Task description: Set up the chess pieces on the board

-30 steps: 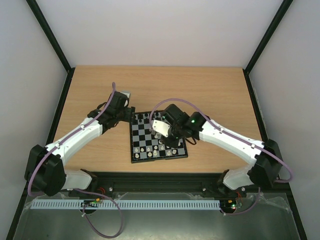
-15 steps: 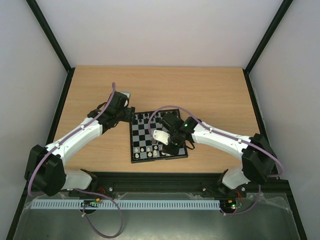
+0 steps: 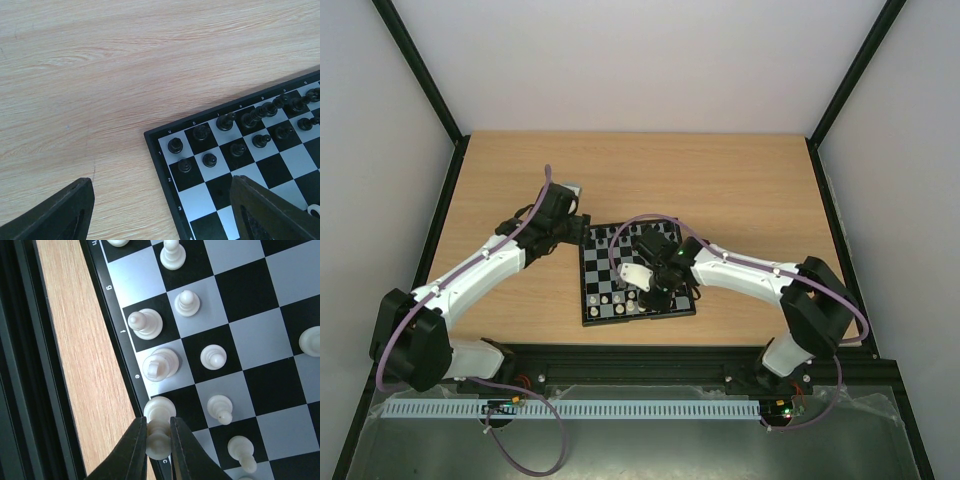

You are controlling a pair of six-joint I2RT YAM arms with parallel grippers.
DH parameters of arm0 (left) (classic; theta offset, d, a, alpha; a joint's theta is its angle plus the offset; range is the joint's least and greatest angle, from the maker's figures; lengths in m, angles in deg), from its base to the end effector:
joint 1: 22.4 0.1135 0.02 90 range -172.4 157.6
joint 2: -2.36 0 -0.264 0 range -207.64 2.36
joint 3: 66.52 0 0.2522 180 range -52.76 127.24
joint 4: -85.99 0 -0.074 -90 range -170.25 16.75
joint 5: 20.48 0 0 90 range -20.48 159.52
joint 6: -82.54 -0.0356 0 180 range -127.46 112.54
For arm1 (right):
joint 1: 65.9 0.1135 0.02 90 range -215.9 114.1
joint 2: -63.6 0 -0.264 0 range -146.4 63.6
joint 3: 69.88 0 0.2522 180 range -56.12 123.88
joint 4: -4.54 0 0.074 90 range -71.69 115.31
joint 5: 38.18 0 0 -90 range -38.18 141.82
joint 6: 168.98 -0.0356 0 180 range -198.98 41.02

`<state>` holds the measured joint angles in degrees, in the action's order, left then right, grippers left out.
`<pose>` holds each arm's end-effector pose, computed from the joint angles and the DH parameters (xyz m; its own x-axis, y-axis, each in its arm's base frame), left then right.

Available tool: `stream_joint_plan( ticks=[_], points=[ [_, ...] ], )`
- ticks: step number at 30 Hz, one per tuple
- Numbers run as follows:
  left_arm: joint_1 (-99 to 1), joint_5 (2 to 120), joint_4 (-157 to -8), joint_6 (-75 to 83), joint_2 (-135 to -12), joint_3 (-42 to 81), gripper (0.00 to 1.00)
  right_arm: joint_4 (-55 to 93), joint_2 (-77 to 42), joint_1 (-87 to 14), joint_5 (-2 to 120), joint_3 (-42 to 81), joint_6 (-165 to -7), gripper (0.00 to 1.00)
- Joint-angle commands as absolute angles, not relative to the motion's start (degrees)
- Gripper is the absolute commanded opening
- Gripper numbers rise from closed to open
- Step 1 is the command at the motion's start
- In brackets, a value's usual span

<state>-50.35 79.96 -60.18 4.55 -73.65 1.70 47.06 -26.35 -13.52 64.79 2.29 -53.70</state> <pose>0.2570 -0.1291 0.2631 -0.6449 0.1105 -0.7562 0.2117 0.9766 -0.0378 0.1852 0.2534 0.2061 -0.1208 -0.8385 -0.5313 -0.9858 0.1644 -0.0353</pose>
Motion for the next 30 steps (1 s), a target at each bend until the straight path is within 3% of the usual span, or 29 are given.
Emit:
stream_joint_plan(
  ticks=[1, 14, 30],
  points=[
    [-50.09, 79.37, -59.73, 4.23, -74.28, 2.36, 0.78, 46.80, -28.01, -13.37, 64.09, 1.62, -54.19, 0.12],
    [-50.09, 78.88, -59.76, 4.18, -74.44, 2.37, 0.78, 46.91, -31.04, -13.35, 61.66, 1.64, -54.88, 0.14],
    [-50.09, 75.84, -60.31, 3.84, -73.93, 2.40, 0.77, 48.88, -26.24, -13.55, 62.81, 3.31, -55.12, 0.30]
  ],
)
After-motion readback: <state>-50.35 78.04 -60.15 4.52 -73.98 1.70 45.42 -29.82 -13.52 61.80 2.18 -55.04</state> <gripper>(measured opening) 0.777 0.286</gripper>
